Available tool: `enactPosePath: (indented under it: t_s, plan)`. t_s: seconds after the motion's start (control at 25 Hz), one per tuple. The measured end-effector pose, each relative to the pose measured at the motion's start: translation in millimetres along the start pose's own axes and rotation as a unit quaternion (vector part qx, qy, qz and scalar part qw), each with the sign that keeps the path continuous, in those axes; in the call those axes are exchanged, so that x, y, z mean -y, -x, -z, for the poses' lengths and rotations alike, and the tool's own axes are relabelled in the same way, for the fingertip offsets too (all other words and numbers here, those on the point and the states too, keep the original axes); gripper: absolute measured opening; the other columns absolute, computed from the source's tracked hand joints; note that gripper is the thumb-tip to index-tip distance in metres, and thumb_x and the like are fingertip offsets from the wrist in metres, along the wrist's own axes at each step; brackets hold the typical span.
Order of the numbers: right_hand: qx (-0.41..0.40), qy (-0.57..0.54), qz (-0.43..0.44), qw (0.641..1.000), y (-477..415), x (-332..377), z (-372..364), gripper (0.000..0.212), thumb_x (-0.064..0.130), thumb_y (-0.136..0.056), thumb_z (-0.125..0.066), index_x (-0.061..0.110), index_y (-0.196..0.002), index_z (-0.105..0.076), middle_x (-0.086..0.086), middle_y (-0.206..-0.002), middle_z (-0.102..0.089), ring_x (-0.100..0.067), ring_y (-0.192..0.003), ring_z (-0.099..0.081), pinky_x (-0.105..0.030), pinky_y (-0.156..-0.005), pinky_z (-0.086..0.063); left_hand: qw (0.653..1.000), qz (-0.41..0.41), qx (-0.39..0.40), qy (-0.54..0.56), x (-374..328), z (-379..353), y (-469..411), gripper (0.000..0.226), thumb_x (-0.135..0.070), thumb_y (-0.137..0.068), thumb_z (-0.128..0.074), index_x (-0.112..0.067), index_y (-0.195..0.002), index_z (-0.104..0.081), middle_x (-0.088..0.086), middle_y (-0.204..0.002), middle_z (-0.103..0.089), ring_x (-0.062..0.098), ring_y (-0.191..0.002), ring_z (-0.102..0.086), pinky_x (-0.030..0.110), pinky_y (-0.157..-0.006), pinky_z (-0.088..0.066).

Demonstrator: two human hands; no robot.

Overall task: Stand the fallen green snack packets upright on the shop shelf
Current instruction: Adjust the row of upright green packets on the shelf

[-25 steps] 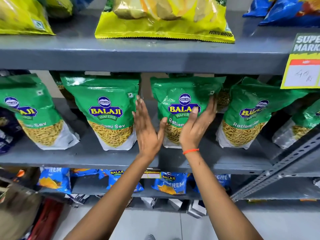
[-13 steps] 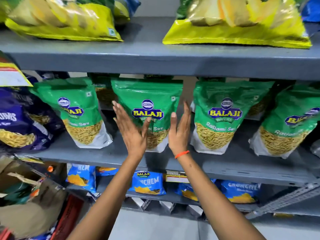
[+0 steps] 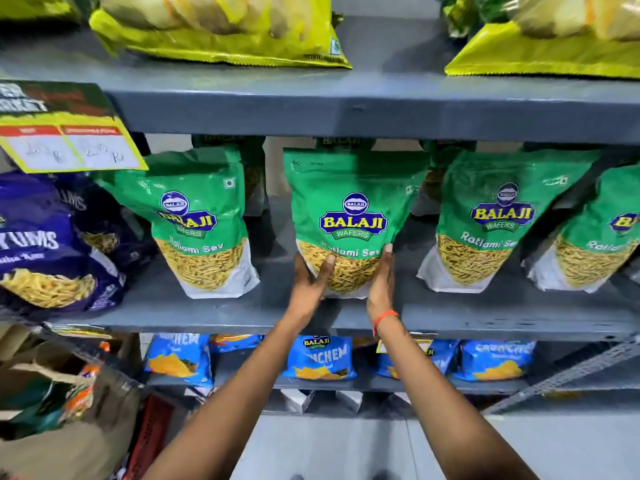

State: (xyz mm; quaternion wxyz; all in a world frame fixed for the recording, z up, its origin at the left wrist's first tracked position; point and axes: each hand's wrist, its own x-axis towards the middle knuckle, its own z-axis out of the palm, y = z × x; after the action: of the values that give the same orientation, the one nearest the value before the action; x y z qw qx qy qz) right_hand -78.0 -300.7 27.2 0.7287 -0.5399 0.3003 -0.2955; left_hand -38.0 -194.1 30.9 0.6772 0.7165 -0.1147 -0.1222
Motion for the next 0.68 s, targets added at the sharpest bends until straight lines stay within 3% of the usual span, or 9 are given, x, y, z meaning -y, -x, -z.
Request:
enactPosePath:
  t_s: [0.08, 0.16, 0.28, 0.36, 0.48, 0.6, 0.68]
  plan:
    - [-0.069, 0.010, 0.066, 0.995, 4, 12, -2, 0.048, 0.047, -0.092, -0.033, 0.019, -0.131, -0.040, 0.000, -0.135, -0.043, -0.012, -0.125, -0.040, -0.034, -0.110, -0.032, 0.999, -0.023, -0.040, -0.013, -2, 6, 0, 0.072, -0.051, -0.080, -0.057, -0.015, -0.135, -0.029, 0.002, -0.134, -0.047, 0.019, -0.129, -0.043, 0.007, -0.095, -0.041]
    - [-0.147, 0.069, 0.190, 0.968, 12, 33, -7, 0.060, 0.052, -0.089, -0.033, 0.013, -0.134, -0.038, -0.002, -0.142, -0.040, -0.014, -0.133, -0.035, -0.039, -0.115, -0.027, 0.986, -0.103, -0.108, -0.076, -6, 14, 2, 0.094, -0.071, -0.073, -0.048, -0.017, -0.143, -0.017, 0.004, -0.152, -0.027, 0.011, -0.140, -0.022, 0.021, -0.115, -0.022]
    - [-0.160, 0.145, 0.393, 0.894, 28, 63, -26, 0.055, 0.037, -0.091, -0.034, 0.005, -0.136, -0.033, -0.006, -0.142, -0.035, -0.020, -0.137, -0.029, -0.047, -0.117, -0.022, 0.941, -0.240, -0.170, -0.166, -29, 30, 3, 0.090, -0.066, -0.082, -0.039, -0.012, -0.145, -0.007, 0.004, -0.157, -0.009, 0.012, -0.144, -0.007, 0.031, -0.120, -0.007]
    - [-0.113, 0.157, 0.460, 0.866, 43, 76, -49, 0.057, 0.038, -0.093, -0.033, -0.001, -0.135, -0.033, -0.011, -0.142, -0.033, -0.029, -0.137, -0.030, -0.050, -0.116, -0.024, 0.916, -0.282, -0.202, -0.201, -44, 44, 2, 0.087, -0.061, -0.085, -0.038, -0.007, -0.145, -0.005, 0.014, -0.156, -0.008, 0.018, -0.145, -0.005, 0.039, -0.120, -0.004]
    - [-0.029, 0.170, 0.482, 0.859, 60, 73, -88, 0.057, 0.037, -0.095, -0.029, -0.004, -0.133, -0.033, -0.015, -0.142, -0.034, -0.031, -0.136, -0.030, -0.047, -0.116, -0.024, 0.892, -0.288, -0.266, -0.225, -54, 77, -5, 0.086, -0.056, -0.086, -0.039, -0.002, -0.143, -0.005, 0.022, -0.155, -0.008, 0.015, -0.144, 0.000, 0.032, -0.119, 0.001]
    - [0.059, 0.186, 0.473, 0.859, 69, 52, -124, 0.051, 0.027, -0.093, -0.038, -0.006, -0.132, -0.036, -0.026, -0.141, -0.039, -0.026, -0.135, -0.031, -0.027, -0.118, -0.020, 0.882, -0.255, -0.321, -0.233, -48, 119, -8, 0.089, -0.052, -0.083, -0.046, -0.002, -0.144, -0.003, 0.022, -0.155, -0.006, 0.014, -0.144, 0.003, 0.031, -0.118, 0.002]
    - [0.106, 0.199, 0.409, 0.884, 69, 29, -144, 0.054, 0.030, -0.091, -0.040, -0.003, -0.134, -0.035, -0.023, -0.143, -0.040, -0.017, -0.134, -0.030, -0.017, -0.116, -0.015, 0.896, -0.219, -0.324, -0.212, -33, 145, -15, 0.096, -0.057, -0.080, -0.049, -0.003, -0.144, -0.001, 0.019, -0.156, -0.003, 0.020, -0.145, 0.000, 0.037, -0.119, -0.002]
